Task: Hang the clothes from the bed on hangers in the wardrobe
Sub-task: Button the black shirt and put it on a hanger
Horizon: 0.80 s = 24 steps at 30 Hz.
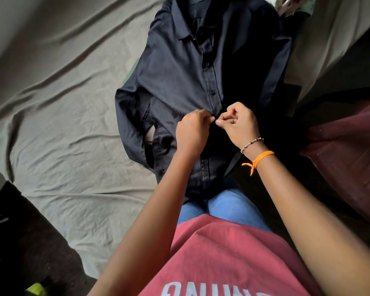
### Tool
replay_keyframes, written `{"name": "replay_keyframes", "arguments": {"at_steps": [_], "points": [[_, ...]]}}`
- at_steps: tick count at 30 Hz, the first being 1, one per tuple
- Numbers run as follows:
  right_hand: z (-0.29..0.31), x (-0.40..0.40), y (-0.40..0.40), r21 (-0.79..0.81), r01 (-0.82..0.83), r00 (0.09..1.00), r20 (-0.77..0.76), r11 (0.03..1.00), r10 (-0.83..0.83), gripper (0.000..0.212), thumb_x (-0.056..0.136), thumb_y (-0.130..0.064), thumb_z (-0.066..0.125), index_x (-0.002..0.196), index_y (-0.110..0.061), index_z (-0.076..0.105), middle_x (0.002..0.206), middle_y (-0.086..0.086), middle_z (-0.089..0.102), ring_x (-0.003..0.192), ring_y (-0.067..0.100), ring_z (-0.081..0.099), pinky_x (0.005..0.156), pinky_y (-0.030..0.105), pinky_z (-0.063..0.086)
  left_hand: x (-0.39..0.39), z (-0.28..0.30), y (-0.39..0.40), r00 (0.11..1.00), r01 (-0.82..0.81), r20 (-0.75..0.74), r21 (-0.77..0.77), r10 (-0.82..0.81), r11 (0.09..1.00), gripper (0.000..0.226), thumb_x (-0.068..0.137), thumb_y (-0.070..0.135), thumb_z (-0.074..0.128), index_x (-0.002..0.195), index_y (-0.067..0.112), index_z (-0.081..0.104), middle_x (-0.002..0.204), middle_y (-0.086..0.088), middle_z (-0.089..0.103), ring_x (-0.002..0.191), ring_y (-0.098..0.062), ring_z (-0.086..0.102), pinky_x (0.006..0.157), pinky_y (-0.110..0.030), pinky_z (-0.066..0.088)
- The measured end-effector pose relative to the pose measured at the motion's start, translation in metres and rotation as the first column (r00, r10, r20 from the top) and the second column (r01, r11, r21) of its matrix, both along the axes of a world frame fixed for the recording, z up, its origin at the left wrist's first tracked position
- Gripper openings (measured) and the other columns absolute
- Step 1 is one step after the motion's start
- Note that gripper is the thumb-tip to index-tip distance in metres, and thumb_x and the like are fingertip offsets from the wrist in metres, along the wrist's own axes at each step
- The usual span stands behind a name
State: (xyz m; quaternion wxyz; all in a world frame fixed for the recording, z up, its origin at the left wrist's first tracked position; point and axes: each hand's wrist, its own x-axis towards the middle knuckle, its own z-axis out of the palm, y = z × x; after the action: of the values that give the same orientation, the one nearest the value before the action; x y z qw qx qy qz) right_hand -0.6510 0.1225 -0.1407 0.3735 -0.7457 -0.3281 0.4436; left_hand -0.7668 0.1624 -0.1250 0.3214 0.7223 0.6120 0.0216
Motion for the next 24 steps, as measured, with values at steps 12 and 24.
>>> {"name": "replay_keyframes", "arguments": {"at_steps": [12, 24], "points": [[-0.006, 0.008, 0.019, -0.054, 0.083, 0.950, -0.298, 0.995, -0.095, 0.038, 0.078, 0.011, 0.063, 0.070, -0.016, 0.038, 0.070, 0.002, 0.060, 0.066, 0.008, 0.060, 0.067, 0.020, 0.053, 0.012, -0.018, 0.002, 0.934, -0.175, 0.274, -0.210, 0.230, 0.962, 0.019, 0.098, 0.011, 0.042, 0.080, 0.008, 0.049, 0.073, 0.004, 0.047, 0.071, -0.016, 0.044, 0.067, -0.028, 0.031], [-0.002, -0.010, -0.010, 0.082, 0.247, 0.959, -0.167, 0.966, -0.231, 0.036, 0.073, 0.009, 0.070, 0.069, -0.016, 0.044, 0.072, 0.002, 0.063, 0.067, 0.008, 0.065, 0.071, 0.025, 0.056, -0.002, -0.010, -0.026, 0.641, -0.426, 0.461, -0.452, 0.613, 0.784, 0.008, 0.081, 0.010, 0.072, 0.088, 0.006, 0.071, 0.082, -0.002, 0.072, 0.073, -0.005, 0.064, 0.076, -0.021, 0.052]]}}
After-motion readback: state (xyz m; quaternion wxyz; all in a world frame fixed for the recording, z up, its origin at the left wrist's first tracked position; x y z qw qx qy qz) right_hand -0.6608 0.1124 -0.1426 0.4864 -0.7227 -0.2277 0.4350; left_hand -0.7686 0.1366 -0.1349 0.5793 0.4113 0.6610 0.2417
